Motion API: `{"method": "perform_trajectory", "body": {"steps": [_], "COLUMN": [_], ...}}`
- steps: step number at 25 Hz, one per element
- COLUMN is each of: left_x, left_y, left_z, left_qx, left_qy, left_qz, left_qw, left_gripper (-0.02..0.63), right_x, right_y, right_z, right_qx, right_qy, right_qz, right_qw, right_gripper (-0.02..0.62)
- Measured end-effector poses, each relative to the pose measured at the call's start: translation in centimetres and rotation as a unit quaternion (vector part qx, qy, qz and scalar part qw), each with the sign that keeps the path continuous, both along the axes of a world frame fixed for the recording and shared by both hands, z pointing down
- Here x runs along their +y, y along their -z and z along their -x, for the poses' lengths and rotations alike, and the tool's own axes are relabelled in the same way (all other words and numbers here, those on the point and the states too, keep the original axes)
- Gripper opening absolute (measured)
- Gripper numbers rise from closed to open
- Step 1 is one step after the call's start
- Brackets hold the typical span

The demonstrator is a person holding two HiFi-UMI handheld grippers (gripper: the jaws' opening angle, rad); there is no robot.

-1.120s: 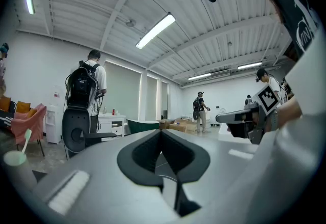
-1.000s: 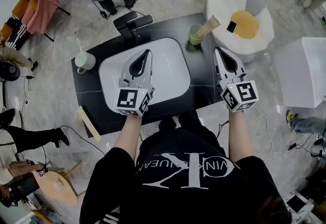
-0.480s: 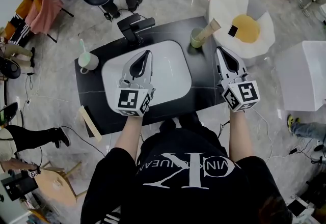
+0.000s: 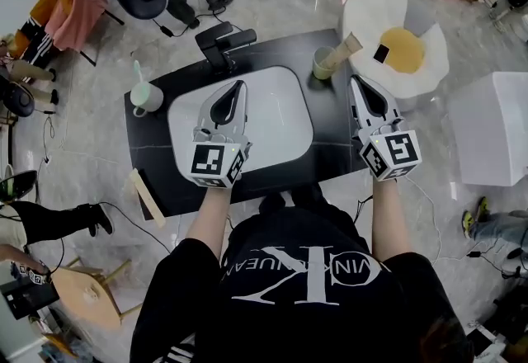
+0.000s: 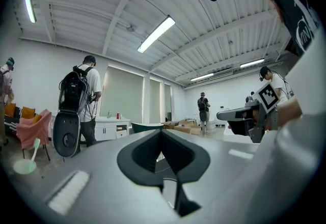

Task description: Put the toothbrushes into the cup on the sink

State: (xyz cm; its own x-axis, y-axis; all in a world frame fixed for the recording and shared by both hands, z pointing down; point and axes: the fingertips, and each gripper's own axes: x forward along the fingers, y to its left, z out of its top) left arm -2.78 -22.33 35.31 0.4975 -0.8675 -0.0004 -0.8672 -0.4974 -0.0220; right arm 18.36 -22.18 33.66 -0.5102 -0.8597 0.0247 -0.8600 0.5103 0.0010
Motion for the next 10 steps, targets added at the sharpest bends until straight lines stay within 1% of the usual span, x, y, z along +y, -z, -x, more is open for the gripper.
{"method": "perform_trajectory", "body": {"steps": [10], "left_x": [-0.78], "left_y": [-0.43], "left_z": [0.12], "left_qx": [-0.003], "left_qy": [0.001], "left_qz": [0.006], "left_qw": [1.0], "left_gripper": [0.009], "right_x": [-0.77], "right_y": [-0.19], "right_z": [0.34], "right_qx": [0.0], "right_qy": [0.007], "right_qz": [0.003], "right_qw": [1.0], "right_gripper": [0.012]}}
